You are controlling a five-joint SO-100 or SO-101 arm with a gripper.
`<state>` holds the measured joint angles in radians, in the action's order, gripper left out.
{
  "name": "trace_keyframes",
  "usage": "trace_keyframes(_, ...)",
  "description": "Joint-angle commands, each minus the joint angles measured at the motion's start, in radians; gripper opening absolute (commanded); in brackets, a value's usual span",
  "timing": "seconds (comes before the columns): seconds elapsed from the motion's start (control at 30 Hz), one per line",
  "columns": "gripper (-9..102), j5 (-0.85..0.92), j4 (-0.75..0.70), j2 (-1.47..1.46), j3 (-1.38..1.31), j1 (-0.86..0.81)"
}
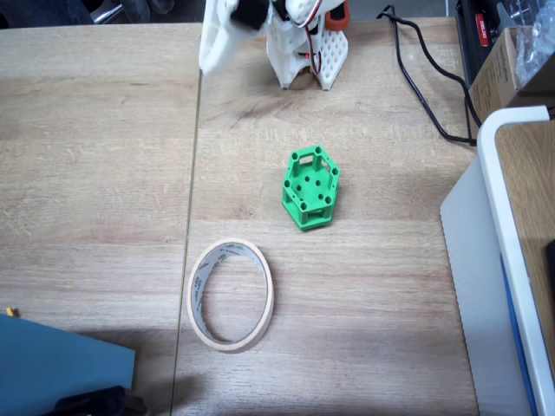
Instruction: Grasp a component and put it in the bin.
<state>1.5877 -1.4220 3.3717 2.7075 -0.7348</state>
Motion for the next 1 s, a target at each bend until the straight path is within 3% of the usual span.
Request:
trace_keyframes(0.0, 1, -0.003, -0.002, 0.002, -0.114, 0.104)
trace_keyframes(0.47, 1, -0.009, 0.008, -0.497, -0.396, 0.466)
trace_keyframes(0.67, 3, -0.011, 0.008, -0.726, -0.512, 0.531)
trace_keyframes(0.97, 14, -0.008, 0.008, -0.865, -0.526, 0.581)
